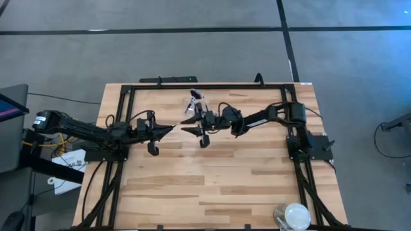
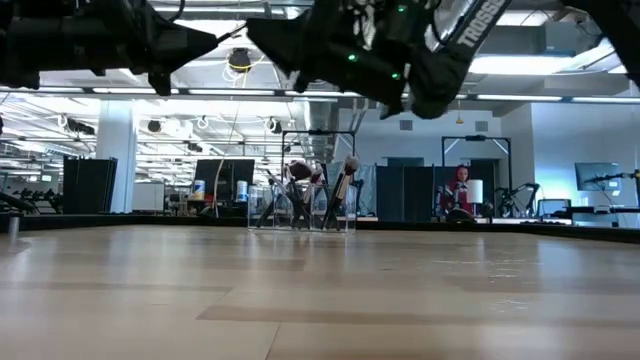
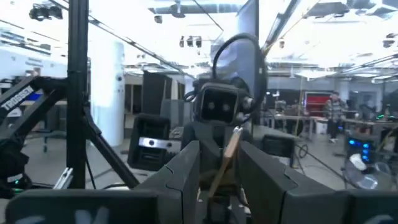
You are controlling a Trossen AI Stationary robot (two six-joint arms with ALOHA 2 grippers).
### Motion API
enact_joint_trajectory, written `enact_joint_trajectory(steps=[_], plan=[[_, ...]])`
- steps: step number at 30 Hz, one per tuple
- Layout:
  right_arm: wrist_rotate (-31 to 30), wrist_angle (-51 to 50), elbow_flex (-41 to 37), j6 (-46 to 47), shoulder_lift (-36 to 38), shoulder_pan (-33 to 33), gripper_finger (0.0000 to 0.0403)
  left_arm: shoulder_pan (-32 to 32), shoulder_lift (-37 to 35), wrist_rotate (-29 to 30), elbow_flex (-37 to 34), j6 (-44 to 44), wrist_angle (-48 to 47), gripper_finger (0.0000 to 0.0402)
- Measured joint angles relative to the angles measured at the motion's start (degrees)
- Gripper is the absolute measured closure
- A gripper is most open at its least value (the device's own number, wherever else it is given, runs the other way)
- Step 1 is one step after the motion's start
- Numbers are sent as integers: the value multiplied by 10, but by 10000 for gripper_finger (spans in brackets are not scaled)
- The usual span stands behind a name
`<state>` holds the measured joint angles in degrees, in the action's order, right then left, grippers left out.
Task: Sort items
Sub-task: Put the liner brush into the transparent organizer
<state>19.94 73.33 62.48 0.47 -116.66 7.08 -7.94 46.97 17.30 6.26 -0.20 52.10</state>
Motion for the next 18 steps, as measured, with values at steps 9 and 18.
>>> enact_joint_trajectory(steps=[9, 18], plan=[[1, -69, 66, 0, -17, -6, 301, 0, 0, -7, 1, 0, 9, 391], [0, -142, 103, -7, -17, -6, 308, 0, 0, -7, 1, 1, 9, 391]])
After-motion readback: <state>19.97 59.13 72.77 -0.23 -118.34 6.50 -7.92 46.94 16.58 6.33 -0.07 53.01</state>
